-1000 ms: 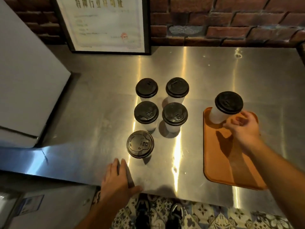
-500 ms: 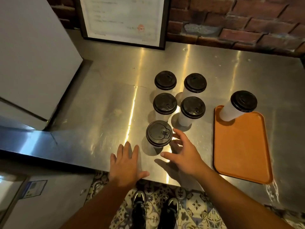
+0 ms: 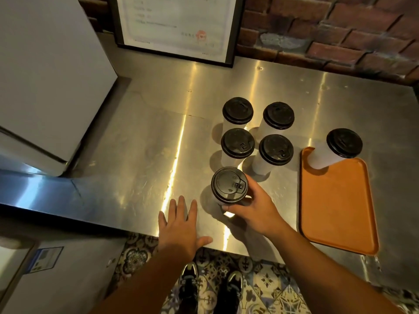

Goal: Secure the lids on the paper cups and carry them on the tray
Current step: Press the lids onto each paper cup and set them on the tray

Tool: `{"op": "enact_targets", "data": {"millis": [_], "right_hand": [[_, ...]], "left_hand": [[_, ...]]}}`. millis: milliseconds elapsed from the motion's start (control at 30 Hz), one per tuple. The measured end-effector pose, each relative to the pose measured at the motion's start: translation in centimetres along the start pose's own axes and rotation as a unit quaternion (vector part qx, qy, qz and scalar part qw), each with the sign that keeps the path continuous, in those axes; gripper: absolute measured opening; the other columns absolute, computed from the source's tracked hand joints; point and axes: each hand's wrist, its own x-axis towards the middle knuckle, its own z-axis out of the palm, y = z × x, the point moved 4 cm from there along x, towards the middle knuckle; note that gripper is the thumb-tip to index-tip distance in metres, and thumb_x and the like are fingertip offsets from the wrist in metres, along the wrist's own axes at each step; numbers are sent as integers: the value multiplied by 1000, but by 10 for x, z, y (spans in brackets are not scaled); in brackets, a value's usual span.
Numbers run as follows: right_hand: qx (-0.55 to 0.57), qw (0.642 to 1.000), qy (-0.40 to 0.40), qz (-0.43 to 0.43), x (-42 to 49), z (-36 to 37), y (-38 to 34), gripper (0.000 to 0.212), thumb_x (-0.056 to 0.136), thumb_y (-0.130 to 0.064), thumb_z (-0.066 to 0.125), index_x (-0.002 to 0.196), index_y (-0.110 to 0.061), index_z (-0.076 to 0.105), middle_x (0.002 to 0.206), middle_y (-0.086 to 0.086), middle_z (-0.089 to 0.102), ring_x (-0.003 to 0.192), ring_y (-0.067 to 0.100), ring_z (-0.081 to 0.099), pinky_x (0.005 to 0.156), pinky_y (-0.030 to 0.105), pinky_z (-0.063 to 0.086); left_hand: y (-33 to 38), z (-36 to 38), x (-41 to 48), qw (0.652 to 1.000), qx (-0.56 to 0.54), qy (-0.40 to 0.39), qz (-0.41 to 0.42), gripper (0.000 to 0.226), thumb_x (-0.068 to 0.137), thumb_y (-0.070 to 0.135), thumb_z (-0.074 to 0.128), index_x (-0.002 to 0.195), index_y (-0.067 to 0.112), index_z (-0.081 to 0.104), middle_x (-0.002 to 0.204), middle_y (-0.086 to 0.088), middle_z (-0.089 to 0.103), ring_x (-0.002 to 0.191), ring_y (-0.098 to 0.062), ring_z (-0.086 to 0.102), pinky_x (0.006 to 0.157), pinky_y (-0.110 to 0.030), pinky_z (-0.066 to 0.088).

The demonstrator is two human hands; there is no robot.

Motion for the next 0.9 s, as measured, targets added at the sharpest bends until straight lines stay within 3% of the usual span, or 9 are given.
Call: {"op": "enact_targets", "data": {"millis": [167, 300, 433, 633, 900], "right_hand": [[16, 1000, -3, 13, 2, -3, 6, 79, 74, 2, 92, 136, -39, 64, 126, -9, 74, 118, 8, 70, 81, 21, 62], [13, 1000, -3, 15, 6, -3, 7, 82, 73, 5, 91, 134, -42, 62, 128, -14, 72, 117, 2, 69, 79, 17, 61], [6, 1000, 3, 11, 5, -4, 6, 82, 71, 4, 93, 128, -47, 63, 126, -16, 73, 116, 2, 69, 79, 16, 60], [14, 1000, 14, 5, -2, -7, -5, 73, 74, -5, 95, 133, -34, 63, 126, -14, 75, 120, 5, 69, 89, 18, 59], [-11, 998, 39, -43, -26, -29, -51, 76, 68, -22, 97, 136, -31, 65, 130, -9, 74, 127, 11, 66, 110, 39, 53]], "left_hand": [[1, 1, 3, 1000, -2, -12, -6, 124, 79, 94, 44, 163, 30, -22, 173, -13, -25, 159, -40, -21, 125, -66, 0], [1, 3, 6, 1000, 5, -24, -12, 126, 78, 95, 44, 162, 31, -25, 172, -13, -28, 158, -40, -23, 124, -66, -1], [2, 2, 6, 999, 13, -28, -11, 125, 79, 94, 43, 161, 30, -26, 171, -14, -28, 158, -41, -23, 125, -66, 0], [2, -1, 4, 999, 31, -29, -6, 125, 79, 95, 41, 163, 28, -23, 173, -15, -22, 159, -42, -18, 126, -65, 5], [0, -22, 9, 998, 8, -60, -12, 125, 70, 98, 52, 166, 34, 2, 176, -8, -1, 162, -39, 2, 125, -62, 20]]}}
